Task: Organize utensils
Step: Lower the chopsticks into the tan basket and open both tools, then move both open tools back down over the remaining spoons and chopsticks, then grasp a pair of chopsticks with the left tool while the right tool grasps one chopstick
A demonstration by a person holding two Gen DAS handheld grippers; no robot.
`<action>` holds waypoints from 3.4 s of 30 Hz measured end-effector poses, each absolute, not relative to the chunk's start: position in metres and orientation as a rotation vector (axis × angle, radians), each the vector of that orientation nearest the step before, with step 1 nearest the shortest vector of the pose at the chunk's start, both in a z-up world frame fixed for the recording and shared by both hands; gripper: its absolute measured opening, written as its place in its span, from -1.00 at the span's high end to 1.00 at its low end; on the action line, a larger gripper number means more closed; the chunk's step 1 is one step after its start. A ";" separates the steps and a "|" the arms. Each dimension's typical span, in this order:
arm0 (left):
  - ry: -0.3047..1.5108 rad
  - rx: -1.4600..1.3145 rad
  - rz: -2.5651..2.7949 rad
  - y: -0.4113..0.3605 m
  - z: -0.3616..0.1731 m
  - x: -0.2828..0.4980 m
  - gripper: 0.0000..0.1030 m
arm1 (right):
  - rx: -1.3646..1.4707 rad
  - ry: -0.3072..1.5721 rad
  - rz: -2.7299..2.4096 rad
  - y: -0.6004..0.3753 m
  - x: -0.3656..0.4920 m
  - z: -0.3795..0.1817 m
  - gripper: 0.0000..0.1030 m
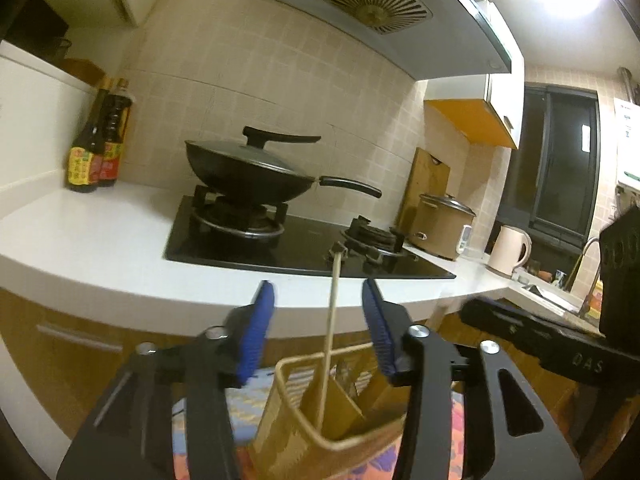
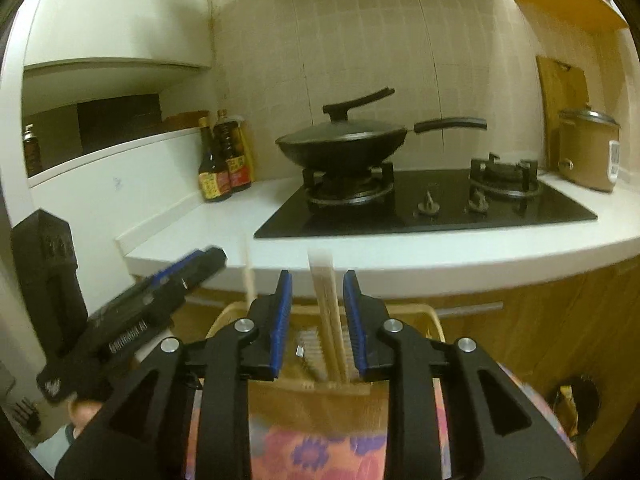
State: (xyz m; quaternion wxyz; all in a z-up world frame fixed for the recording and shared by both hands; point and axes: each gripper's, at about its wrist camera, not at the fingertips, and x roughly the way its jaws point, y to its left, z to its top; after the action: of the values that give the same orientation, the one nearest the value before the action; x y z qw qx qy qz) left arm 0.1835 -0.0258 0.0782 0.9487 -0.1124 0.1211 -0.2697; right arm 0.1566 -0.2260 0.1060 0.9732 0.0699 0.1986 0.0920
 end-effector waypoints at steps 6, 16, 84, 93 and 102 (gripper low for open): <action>0.310 -0.265 -0.577 -0.002 0.076 0.159 0.14 | 0.174 0.450 0.196 -0.233 0.101 0.090 0.55; 0.539 -0.223 -0.501 0.021 0.012 0.086 0.13 | 0.263 0.660 0.183 -0.251 0.042 0.005 0.55; 0.959 0.195 -0.368 -0.050 -0.061 0.056 0.80 | 0.313 0.970 0.226 -0.231 0.021 -0.067 0.49; 0.936 0.196 -0.402 -0.046 -0.062 0.055 0.79 | 0.148 1.045 0.129 -0.216 0.030 -0.065 0.58; 0.948 0.226 -0.420 -0.046 -0.062 0.056 0.76 | 0.043 1.189 0.097 -0.200 0.056 -0.063 0.59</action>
State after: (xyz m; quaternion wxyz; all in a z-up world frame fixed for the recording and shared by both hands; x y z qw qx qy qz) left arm 0.0558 -0.0464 -0.0617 0.8625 0.1079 0.4521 -0.2001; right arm 0.0561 -0.2005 -0.0626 0.8272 0.0204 0.5597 0.0458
